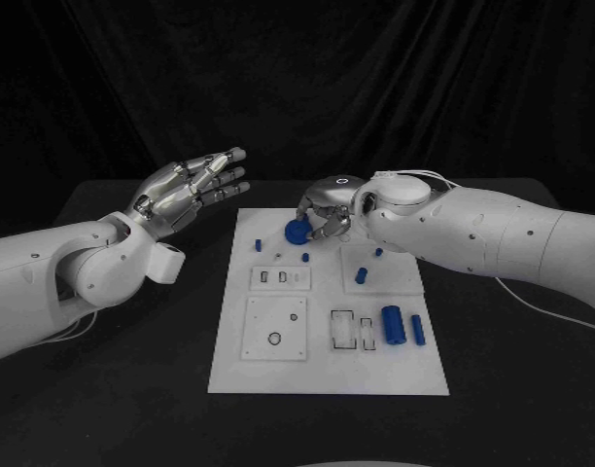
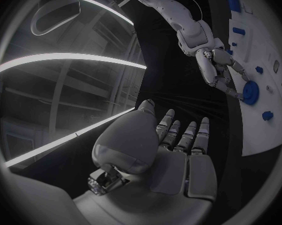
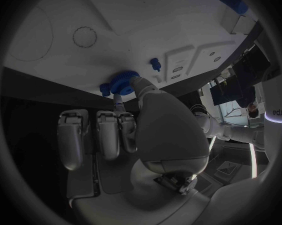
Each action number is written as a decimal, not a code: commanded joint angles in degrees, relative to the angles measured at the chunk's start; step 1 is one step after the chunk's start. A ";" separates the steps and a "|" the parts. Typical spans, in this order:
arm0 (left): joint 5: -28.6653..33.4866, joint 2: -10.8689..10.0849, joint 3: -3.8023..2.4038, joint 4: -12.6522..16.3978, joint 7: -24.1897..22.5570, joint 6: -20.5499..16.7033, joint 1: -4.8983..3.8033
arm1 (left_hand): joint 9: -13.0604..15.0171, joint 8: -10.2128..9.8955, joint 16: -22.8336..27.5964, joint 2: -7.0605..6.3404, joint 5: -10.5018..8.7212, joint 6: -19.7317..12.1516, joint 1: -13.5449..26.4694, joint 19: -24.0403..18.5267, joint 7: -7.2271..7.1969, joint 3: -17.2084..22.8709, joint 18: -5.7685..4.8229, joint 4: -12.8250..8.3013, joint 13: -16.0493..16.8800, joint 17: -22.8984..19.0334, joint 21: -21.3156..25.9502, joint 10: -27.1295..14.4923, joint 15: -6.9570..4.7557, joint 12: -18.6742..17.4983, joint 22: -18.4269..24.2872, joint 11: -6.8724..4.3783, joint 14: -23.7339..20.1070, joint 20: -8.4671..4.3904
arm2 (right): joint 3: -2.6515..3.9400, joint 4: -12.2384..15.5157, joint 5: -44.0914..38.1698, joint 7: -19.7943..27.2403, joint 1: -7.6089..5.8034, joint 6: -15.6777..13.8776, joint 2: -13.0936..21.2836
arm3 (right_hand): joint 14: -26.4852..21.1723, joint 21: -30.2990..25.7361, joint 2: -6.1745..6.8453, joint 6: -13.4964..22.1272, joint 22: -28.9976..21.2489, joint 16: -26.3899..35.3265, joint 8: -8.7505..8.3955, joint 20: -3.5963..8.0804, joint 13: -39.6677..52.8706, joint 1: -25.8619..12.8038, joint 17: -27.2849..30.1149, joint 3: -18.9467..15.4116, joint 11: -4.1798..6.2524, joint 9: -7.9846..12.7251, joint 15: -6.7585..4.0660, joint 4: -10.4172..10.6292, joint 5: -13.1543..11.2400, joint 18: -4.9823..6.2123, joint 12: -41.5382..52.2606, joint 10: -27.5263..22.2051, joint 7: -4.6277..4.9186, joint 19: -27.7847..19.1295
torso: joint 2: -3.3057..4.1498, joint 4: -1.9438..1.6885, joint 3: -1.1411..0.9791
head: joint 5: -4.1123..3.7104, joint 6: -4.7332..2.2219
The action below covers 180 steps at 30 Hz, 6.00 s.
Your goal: Assemble the parts on the task board
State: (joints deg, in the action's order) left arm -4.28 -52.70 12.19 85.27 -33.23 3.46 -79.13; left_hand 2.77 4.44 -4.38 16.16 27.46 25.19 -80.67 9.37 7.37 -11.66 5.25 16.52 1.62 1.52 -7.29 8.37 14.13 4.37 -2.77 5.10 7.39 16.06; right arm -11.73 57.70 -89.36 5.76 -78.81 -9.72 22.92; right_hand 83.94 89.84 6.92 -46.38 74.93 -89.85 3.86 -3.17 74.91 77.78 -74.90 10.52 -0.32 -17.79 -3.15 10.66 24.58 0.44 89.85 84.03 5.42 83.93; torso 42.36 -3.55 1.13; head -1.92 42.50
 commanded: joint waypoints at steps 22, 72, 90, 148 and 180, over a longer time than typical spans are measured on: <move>0.14 -0.04 -0.06 -0.14 -0.44 0.70 0.04 | 0.08 0.21 -0.16 -0.16 0.32 0.31 -0.63 -0.05 0.06 0.38 1.08 -0.05 0.05 0.06 -0.16 -0.04 0.14 0.20 0.10 0.48 0.36 0.37 | 0.01 1.49 -0.12 0.82 0.14 -0.79 2.55 | 6.06 0.16 -0.97 -14.84 15.07 -0.15 8.24 0.96 15.09 -0.60 -15.10 -1.34 1.94 -4.94 -1.19 -1.39 -4.09 -0.44 0.15 5.97 -2.31 6.07 | -0.03 0.02 -0.04 | 0.35 0.39; 0.14 0.18 -0.05 -1.06 -0.01 1.65 0.89 | 0.09 0.25 -0.11 -0.08 0.40 0.44 -0.81 -0.14 0.06 0.52 1.08 -0.02 0.08 0.04 -0.10 0.10 0.10 0.28 0.15 0.50 0.28 0.33 | -0.07 10.55 21.06 15.71 1.31 -18.56 27.77 | 5.66 0.16 1.81 -7.10 15.07 1.13 1.36 3.47 10.37 -1.09 -13.03 -4.12 4.19 -0.89 -3.70 6.03 -10.20 -0.44 -3.68 4.54 -3.98 6.07 | -0.47 0.19 -0.24 | -0.38 -1.97; 0.14 -0.09 -0.05 -1.03 -0.03 1.81 1.65 | 0.09 0.24 -0.09 -0.06 0.43 0.42 -0.86 -0.16 0.06 0.56 1.08 -0.02 0.08 0.04 -0.09 0.09 0.09 0.28 0.16 0.50 0.24 0.33 | -0.07 2.98 24.39 22.77 6.58 -16.76 25.03 | 5.65 0.16 2.67 -4.65 15.07 1.04 1.07 3.53 10.04 -2.92 -13.06 -5.14 4.26 -1.64 -3.77 6.12 -14.43 -0.44 -3.56 4.40 -4.09 6.07 | -0.40 0.29 -0.34 | -0.41 -1.88; 0.14 -0.34 -0.05 -1.09 0.64 2.89 1.86 | 0.10 0.27 0.03 -0.02 0.54 0.57 -1.09 -0.26 0.11 0.74 1.09 -0.04 0.09 0.00 -0.03 0.17 0.02 0.32 0.22 0.55 0.03 0.29 | -0.06 -1.60 25.22 19.40 8.23 -13.59 21.03 | 5.40 0.16 1.88 -3.12 15.07 1.59 3.64 3.05 7.78 2.26 -11.96 -3.50 3.57 -3.07 -3.25 5.69 -2.84 -0.44 -4.48 3.43 -3.21 6.07 | -0.43 0.23 -0.07 | -0.45 -1.28; 0.14 -0.39 -0.05 -1.08 1.25 3.40 1.90 | 0.12 0.31 0.03 -0.03 0.54 0.74 -1.12 -0.28 0.16 0.76 1.10 -0.02 0.11 0.00 -0.02 0.26 0.00 0.37 0.23 0.60 0.01 0.28 | -0.06 -2.22 25.22 18.92 8.59 -12.91 20.43 | 5.29 0.16 1.34 -4.27 15.07 1.82 8.19 2.76 7.06 3.65 -11.49 -3.62 3.27 -5.49 -2.97 5.65 -2.75 -0.44 -4.70 3.05 -2.88 6.07 | -0.44 0.24 -0.08 | -0.32 -0.68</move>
State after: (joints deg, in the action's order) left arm -4.29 -53.11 12.21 84.10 -31.50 6.10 -77.33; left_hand 2.80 4.44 -4.38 16.16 27.68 25.39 -81.12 9.37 7.58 -11.35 5.25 16.51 1.66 1.51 -7.29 8.51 14.13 4.37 -2.63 5.24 7.39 16.06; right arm -11.81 55.54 -64.15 25.90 -70.41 -23.08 43.38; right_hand 84.09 89.85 8.22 -50.39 74.92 -88.24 11.96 -0.10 74.95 80.92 -74.91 6.81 3.33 -23.31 -6.50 16.44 21.70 0.45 85.41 84.09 2.46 83.93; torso 41.93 -3.31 1.05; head -2.28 41.80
